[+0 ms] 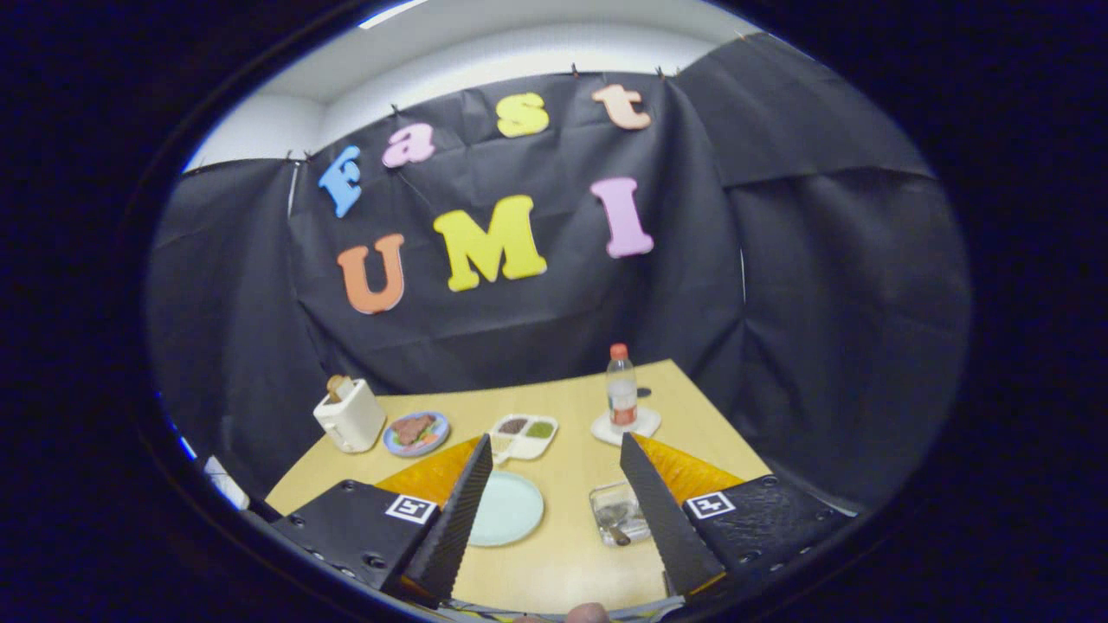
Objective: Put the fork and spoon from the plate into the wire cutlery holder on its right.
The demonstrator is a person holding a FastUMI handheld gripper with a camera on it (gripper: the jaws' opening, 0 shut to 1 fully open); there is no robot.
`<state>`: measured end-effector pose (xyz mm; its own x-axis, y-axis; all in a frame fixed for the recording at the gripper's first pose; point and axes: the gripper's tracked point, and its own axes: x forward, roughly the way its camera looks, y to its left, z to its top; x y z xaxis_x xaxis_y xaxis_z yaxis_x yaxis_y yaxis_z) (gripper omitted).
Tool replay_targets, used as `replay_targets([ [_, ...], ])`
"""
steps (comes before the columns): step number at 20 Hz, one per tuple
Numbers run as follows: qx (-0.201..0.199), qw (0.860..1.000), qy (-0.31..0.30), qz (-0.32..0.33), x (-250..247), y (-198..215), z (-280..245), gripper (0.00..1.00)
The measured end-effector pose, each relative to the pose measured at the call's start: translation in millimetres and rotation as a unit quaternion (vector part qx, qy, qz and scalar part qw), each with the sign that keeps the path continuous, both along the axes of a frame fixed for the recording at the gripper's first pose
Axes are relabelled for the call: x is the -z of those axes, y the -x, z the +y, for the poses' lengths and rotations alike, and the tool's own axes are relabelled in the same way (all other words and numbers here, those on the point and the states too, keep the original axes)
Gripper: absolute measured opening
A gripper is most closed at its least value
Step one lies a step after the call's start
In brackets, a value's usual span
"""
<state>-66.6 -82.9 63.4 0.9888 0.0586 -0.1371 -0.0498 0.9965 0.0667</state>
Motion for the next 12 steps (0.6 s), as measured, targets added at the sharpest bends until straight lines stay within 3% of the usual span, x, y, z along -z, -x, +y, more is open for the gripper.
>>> replay_targets([
  [3,-0.01,0.997,0.004,-0.076,-5,22,30,0.9],
  [7,-0.009,0.986,0.062,-0.154,-4,42,57,0.91],
  [12,-0.037,0.989,0.037,-0.14,24,51,106,0.93],
])
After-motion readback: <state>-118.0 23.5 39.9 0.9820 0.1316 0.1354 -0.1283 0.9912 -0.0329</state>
